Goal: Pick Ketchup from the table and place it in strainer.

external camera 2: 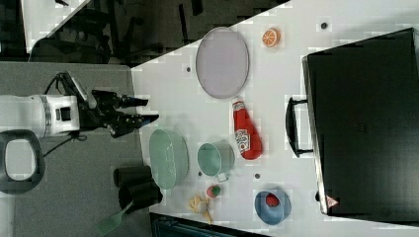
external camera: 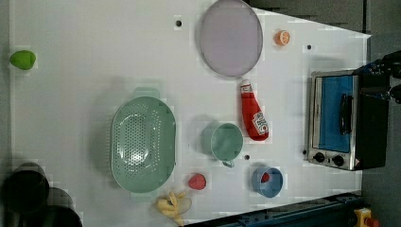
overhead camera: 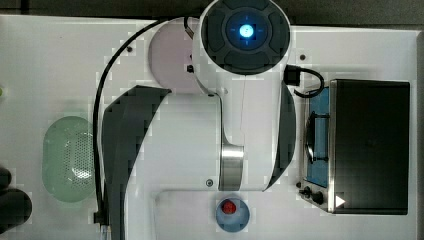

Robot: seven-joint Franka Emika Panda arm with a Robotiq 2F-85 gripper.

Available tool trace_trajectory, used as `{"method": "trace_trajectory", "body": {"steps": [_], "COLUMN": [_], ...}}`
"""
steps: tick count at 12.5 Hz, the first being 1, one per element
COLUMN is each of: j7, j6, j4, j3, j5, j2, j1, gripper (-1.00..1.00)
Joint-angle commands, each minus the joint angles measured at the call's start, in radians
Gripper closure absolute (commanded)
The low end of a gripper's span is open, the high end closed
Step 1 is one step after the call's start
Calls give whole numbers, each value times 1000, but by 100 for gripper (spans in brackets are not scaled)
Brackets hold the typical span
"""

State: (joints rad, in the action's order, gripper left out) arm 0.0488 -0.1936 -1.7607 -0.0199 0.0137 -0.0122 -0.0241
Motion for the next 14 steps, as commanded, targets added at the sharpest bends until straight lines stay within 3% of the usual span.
{"method": "trace_trajectory", "body": {"steps": [1,3,9,11,14], "j7": [-9,-9,-27,-147,-481], "j6": [170,170,95,-2,-162], "j4": [-147,-153,-259,-300,-363], "j3": [-60,-63,-89,-99,-104], "j5": [0,0,0,0,0], "j2": [310,301,197,147,76], "j1": [-105,-105,-104,-103,-103], "gripper": [-58,-99,-100,-100,-100]}}
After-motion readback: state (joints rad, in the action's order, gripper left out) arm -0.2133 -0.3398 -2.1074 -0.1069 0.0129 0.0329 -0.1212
